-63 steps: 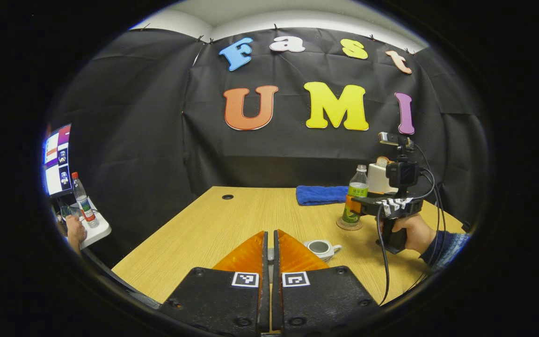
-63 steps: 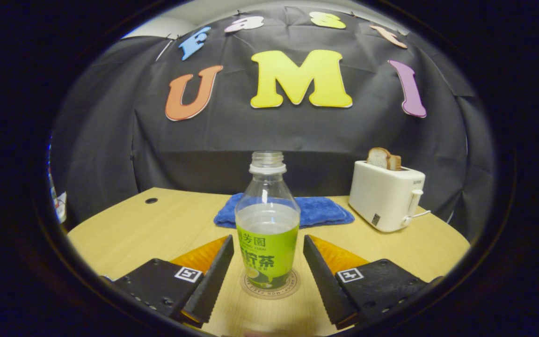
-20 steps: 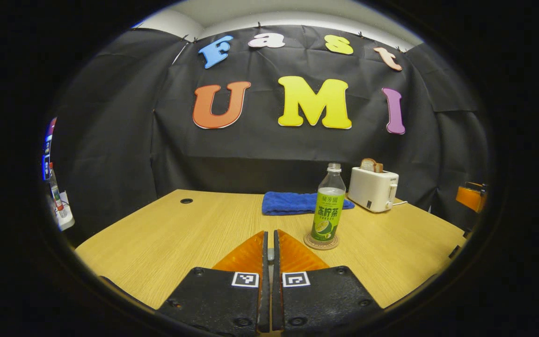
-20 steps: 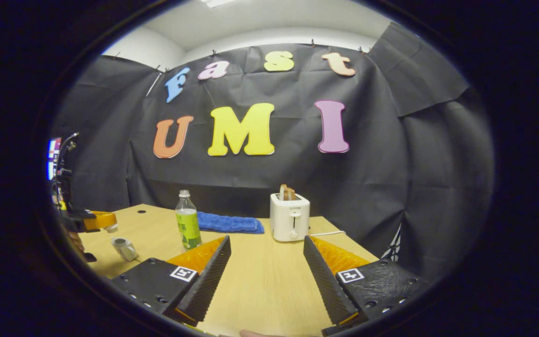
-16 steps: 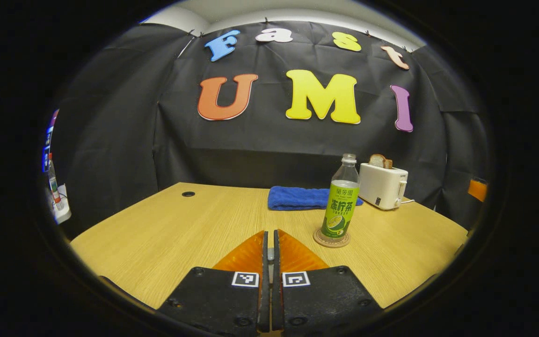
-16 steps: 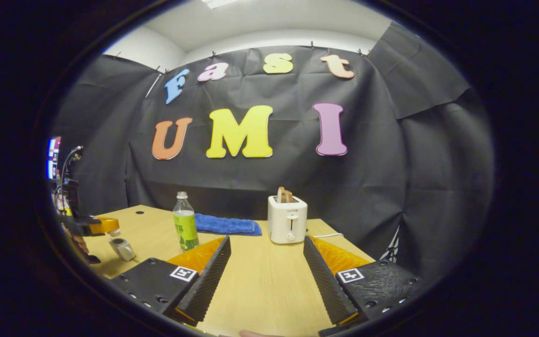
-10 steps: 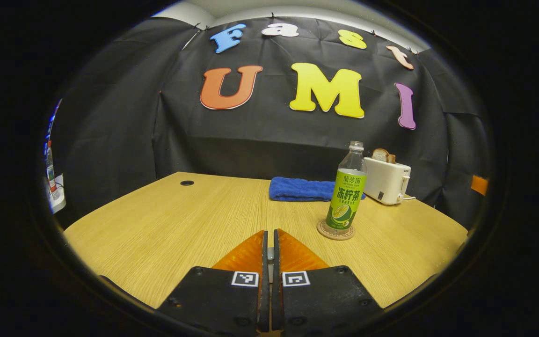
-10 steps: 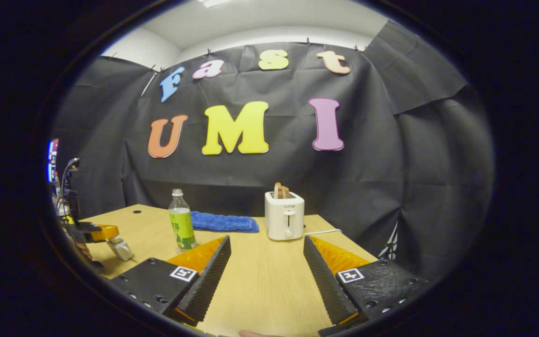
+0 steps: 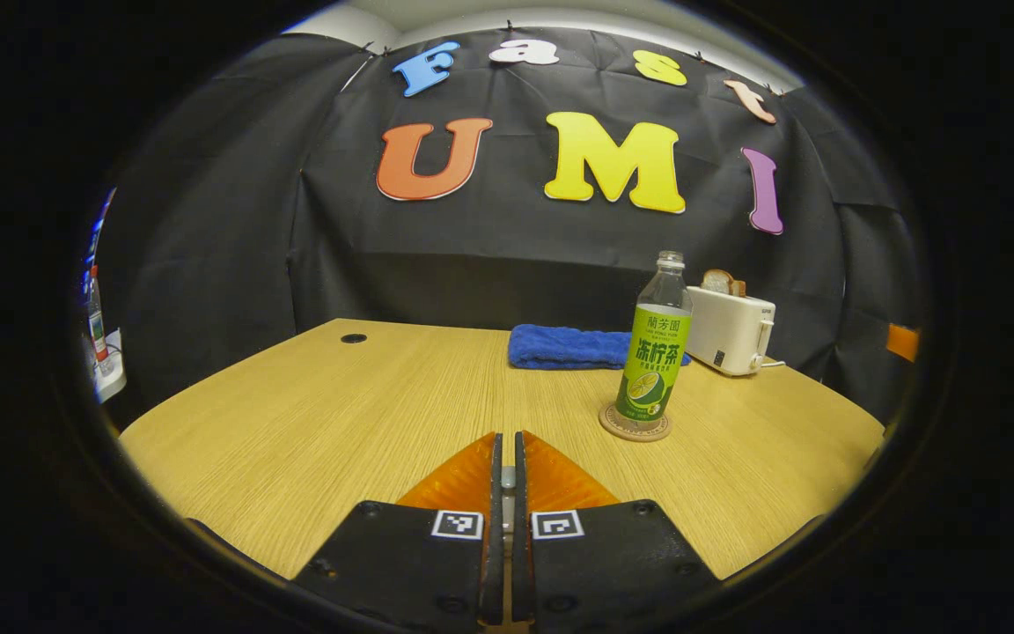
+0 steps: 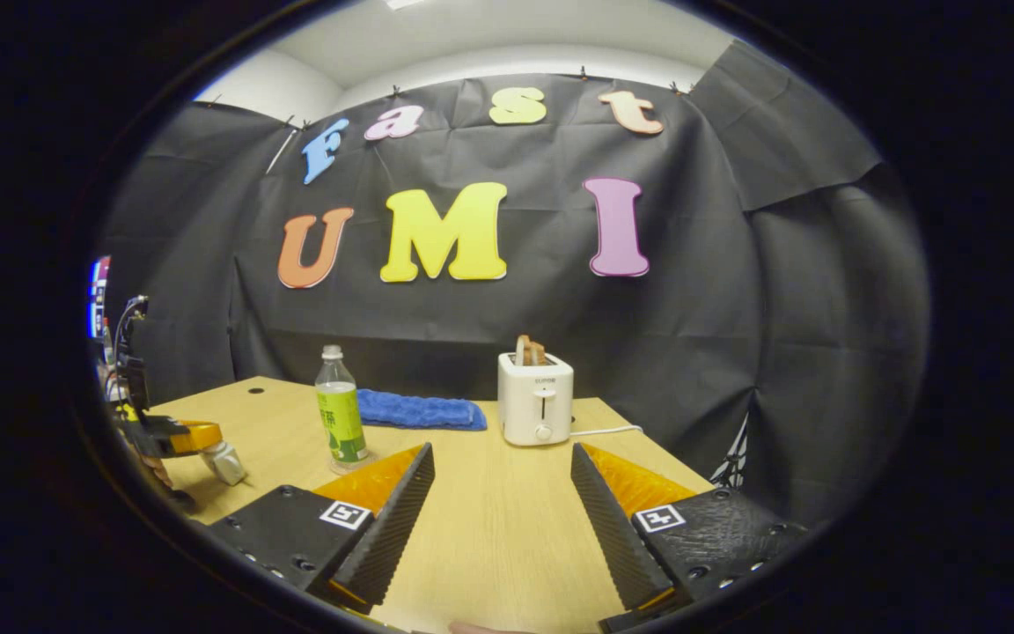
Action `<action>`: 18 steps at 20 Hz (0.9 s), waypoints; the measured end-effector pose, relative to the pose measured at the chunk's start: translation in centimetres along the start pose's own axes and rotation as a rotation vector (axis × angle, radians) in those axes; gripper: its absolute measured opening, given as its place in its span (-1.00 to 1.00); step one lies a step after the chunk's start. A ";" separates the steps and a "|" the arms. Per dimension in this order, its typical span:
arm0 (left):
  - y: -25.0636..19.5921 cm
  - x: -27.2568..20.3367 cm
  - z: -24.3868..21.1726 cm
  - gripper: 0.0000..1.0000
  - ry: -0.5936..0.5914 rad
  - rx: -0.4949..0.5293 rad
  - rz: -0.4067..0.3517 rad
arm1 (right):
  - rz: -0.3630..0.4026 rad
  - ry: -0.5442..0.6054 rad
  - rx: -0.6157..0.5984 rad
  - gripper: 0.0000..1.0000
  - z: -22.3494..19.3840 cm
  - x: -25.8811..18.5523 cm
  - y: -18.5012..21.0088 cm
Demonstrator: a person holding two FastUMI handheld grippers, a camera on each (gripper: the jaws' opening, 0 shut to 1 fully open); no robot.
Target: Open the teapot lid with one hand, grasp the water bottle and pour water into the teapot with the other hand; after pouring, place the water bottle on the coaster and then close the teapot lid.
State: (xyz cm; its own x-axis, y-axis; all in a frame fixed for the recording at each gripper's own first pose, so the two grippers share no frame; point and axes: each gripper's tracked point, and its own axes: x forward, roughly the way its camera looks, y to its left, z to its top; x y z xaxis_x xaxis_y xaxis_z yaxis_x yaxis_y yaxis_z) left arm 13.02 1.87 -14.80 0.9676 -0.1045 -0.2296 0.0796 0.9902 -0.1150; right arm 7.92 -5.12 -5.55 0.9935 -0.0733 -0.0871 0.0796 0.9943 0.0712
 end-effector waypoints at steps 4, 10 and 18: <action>-0.2 -0.6 0.8 -0.77 -0.009 0.028 0.011 | 0.002 0.015 -0.006 0.87 -0.3 0.1 0.2; -1.2 -2.7 2.7 -0.11 -0.033 0.053 0.003 | 0.001 0.004 -0.017 0.94 -0.1 0.1 0.4; -3.4 -7.7 7.7 0.48 -0.081 0.027 0.007 | 0.018 0.021 -0.029 0.86 -0.3 -0.6 1.7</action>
State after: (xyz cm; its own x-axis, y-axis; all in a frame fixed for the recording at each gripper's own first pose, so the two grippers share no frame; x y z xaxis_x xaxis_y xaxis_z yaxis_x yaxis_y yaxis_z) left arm 7.18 0.06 -5.26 0.9842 -0.0908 -0.1517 0.0782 0.9931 -0.0873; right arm 7.48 -3.37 -5.65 0.9928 -0.0542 -0.1068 0.0591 0.9973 0.0437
